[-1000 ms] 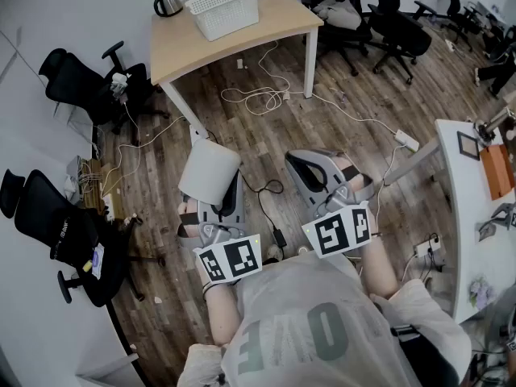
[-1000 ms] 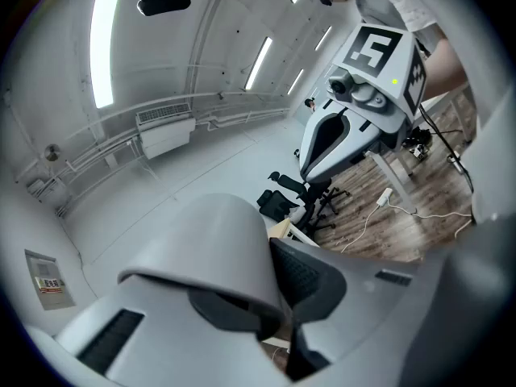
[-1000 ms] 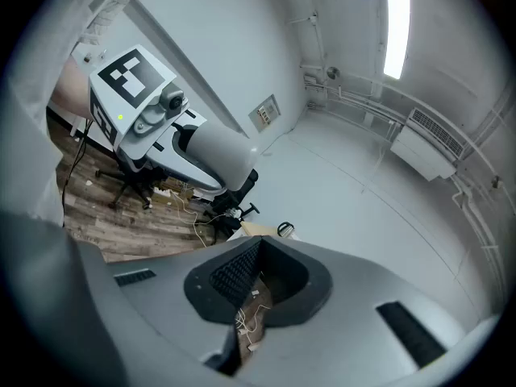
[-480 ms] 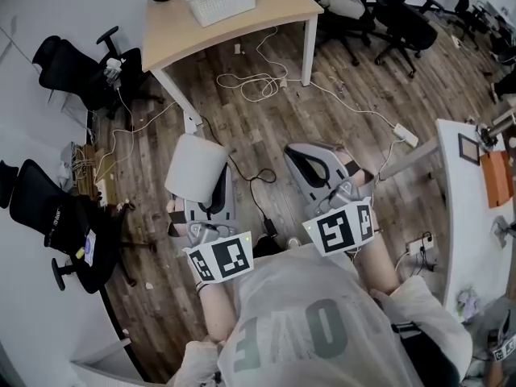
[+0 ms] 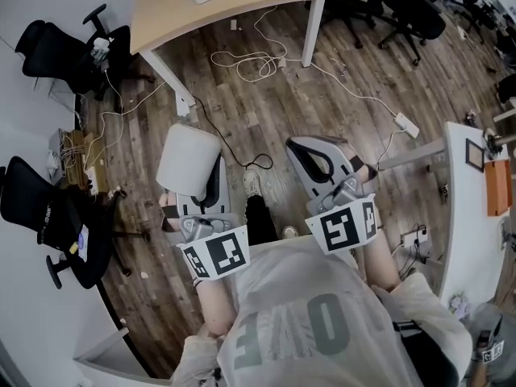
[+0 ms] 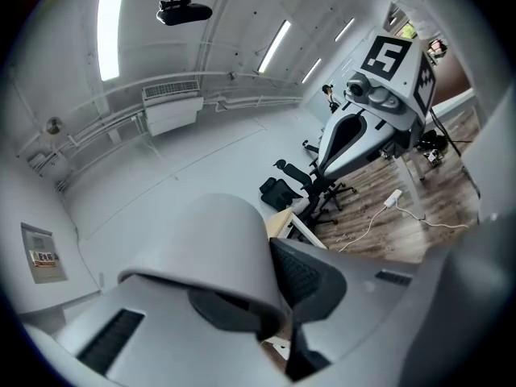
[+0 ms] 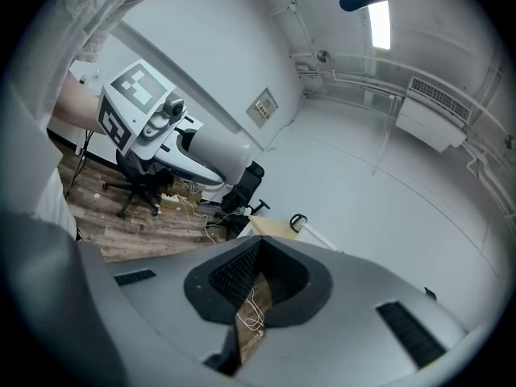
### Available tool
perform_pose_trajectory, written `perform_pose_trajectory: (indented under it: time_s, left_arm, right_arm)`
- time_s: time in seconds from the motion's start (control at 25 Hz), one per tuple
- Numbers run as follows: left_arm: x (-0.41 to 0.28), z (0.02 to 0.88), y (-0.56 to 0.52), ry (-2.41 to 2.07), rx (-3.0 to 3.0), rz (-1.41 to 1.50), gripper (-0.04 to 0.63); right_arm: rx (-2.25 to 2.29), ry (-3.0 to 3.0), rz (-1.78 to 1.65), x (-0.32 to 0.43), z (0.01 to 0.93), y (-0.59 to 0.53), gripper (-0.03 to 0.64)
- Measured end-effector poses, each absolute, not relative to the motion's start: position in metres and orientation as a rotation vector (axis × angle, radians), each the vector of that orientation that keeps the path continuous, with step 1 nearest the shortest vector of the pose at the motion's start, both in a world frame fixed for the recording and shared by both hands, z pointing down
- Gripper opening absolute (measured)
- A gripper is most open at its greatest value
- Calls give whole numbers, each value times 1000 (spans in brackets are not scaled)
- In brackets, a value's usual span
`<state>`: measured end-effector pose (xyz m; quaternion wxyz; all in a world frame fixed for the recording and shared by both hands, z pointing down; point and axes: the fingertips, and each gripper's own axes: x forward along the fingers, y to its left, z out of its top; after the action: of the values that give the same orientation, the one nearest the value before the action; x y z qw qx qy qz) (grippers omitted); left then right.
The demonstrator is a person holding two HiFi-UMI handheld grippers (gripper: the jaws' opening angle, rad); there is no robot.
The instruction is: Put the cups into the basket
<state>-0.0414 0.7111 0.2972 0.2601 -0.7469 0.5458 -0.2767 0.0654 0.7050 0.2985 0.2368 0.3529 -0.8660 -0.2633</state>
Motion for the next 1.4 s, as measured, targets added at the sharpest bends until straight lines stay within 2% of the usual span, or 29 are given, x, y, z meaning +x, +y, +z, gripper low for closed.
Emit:
perform_pose_trajectory:
  time_s: [0.32, 0.76, 1.4]
  left_arm:
    - [-115, 298, 591, 1507, -2070, -665, 54]
    - [-173, 276, 463, 1461, -2092, -572, 54]
    - [-171, 280, 350, 1399, -2102, -574, 54]
  right_arm:
    - [990, -2312, -752, 2, 294, 596, -2]
    - [1028, -2273, -763, -61, 285, 470, -2]
    - [1059, -2317, -716, -67, 294, 350, -2]
